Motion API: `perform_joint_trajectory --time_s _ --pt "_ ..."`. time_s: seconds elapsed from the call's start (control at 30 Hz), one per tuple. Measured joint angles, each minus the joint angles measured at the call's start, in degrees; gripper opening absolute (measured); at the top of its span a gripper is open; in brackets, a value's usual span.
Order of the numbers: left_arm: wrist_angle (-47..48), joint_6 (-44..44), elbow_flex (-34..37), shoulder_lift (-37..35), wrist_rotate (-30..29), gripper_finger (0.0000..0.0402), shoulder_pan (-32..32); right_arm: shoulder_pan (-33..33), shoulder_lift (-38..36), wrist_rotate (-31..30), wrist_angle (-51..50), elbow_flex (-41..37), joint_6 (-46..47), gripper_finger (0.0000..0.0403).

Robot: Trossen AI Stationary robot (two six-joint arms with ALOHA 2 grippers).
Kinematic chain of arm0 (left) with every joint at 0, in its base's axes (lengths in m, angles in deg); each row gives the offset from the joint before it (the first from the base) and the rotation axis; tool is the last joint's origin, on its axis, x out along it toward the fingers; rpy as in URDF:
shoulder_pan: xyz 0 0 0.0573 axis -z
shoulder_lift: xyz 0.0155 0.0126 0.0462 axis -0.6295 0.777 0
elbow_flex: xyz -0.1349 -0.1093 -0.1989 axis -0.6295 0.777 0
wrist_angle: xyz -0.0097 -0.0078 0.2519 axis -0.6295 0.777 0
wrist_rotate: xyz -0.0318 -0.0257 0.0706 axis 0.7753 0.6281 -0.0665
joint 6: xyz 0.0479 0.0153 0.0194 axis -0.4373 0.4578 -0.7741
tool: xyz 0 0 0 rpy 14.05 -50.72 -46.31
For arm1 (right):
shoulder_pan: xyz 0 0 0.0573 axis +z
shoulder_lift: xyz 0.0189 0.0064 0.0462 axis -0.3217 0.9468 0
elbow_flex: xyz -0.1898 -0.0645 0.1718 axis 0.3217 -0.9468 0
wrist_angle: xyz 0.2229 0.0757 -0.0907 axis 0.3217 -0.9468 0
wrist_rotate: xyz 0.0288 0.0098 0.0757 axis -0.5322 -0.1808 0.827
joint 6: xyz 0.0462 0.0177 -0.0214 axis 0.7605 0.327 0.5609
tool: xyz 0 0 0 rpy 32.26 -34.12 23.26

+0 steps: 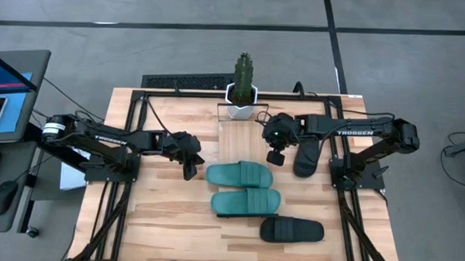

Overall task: Pick and place slides into the shelf
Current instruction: Put the green slipper on the shelf

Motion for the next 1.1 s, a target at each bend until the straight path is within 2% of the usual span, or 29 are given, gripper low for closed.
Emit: perform_joint_trajectory --time_s 0.27,0.57,0.77,1.0,1.1 --pt "1.0 0.8 0.0 0.0 -1.6 0.0 0.0 0.4 0.0 0.0 -0.1 0.0 -0.4 0.0" --pt "-2.5 0.9 0.0 0.0 -4.0 0.0 0.6 1.1 -0.6 -0.1 -0.6 0.0 -0.4 0.0" --pt "-2.6 1.1 0.0 0.2 -4.9 0.0 0.6 1.1 -2.9 -0.4 -0.9 0.1 -0.4 0.0" --pt "-1.7 0.6 -4.1 7.9 -5.5 0.0 1.8 1.0 -5.6 -1.7 -1.1 0.0 0.0 0.0" --pt "-0.9 -0.8 -5.5 8.7 -5.6 0.0 1.7 1.0 -6.6 -1.7 -1.2 0.0 1.0 0.0"
